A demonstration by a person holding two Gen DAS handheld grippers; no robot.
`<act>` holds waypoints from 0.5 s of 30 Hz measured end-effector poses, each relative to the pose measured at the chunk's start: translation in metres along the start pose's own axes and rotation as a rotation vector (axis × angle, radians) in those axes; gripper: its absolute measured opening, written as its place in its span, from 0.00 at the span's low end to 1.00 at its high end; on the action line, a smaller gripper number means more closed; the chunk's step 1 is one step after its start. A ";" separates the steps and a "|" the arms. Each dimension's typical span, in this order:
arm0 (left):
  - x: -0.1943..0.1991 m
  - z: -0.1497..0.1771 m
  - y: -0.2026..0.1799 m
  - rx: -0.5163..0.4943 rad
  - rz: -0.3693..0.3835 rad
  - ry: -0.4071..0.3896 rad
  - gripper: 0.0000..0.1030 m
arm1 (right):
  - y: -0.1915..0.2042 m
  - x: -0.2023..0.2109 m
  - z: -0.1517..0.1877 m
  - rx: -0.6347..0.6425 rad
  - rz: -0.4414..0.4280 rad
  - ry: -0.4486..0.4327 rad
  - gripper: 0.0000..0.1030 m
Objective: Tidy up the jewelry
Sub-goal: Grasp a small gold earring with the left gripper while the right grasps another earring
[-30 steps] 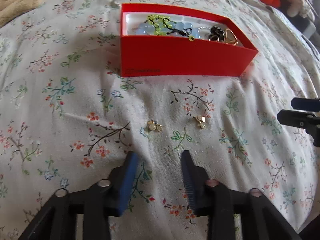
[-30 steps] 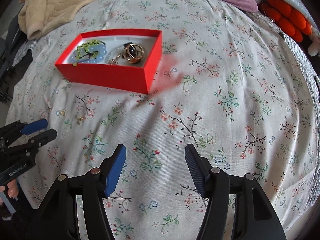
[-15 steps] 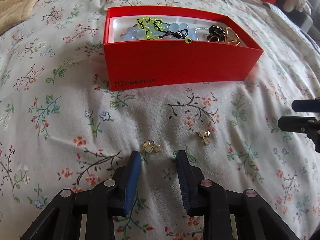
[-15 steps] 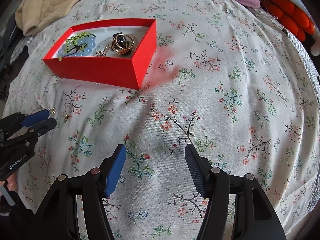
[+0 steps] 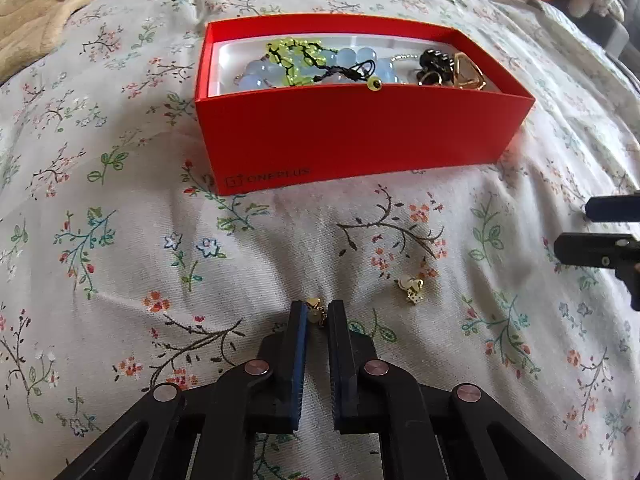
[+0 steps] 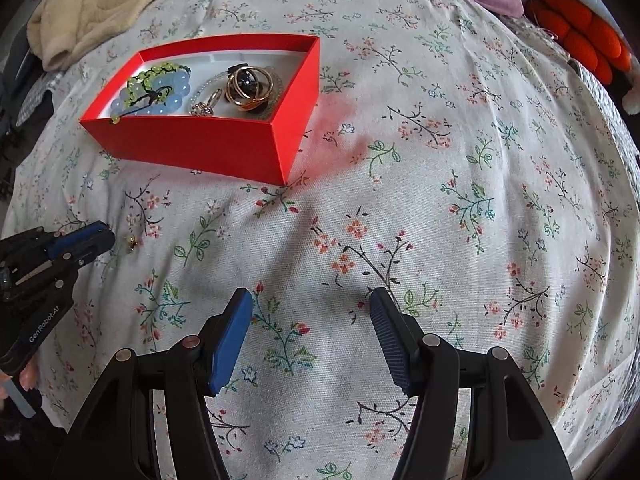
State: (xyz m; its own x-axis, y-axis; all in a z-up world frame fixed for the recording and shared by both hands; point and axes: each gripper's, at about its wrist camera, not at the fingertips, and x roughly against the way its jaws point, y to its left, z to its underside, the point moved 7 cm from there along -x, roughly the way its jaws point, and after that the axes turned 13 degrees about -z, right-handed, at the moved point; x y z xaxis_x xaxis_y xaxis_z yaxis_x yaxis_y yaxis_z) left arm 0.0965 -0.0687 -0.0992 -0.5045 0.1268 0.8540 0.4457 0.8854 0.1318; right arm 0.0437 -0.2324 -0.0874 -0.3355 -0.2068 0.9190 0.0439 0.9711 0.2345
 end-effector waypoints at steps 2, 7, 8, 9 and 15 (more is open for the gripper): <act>0.003 0.001 0.002 0.000 -0.003 0.001 0.04 | 0.004 -0.002 -0.002 -0.001 -0.002 0.001 0.62; 0.010 0.003 0.017 0.015 -0.030 0.007 0.04 | 0.020 -0.005 -0.008 0.012 -0.021 -0.011 0.62; 0.012 0.004 0.023 0.024 -0.037 0.010 0.04 | 0.023 -0.006 -0.009 0.015 -0.024 -0.013 0.62; 0.013 0.005 0.027 0.031 -0.043 0.012 0.04 | 0.028 -0.008 -0.011 0.021 -0.031 -0.015 0.62; 0.019 0.015 0.057 0.088 -0.072 0.037 0.04 | 0.059 -0.022 -0.020 0.048 -0.077 -0.006 0.62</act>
State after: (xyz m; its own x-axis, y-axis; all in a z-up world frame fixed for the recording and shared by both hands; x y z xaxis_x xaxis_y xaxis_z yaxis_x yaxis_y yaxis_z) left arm 0.1012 -0.0091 -0.0827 -0.5049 0.0464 0.8619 0.3414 0.9279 0.1501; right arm 0.0722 -0.1732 -0.0872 -0.3413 -0.2807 0.8971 -0.0277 0.9570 0.2889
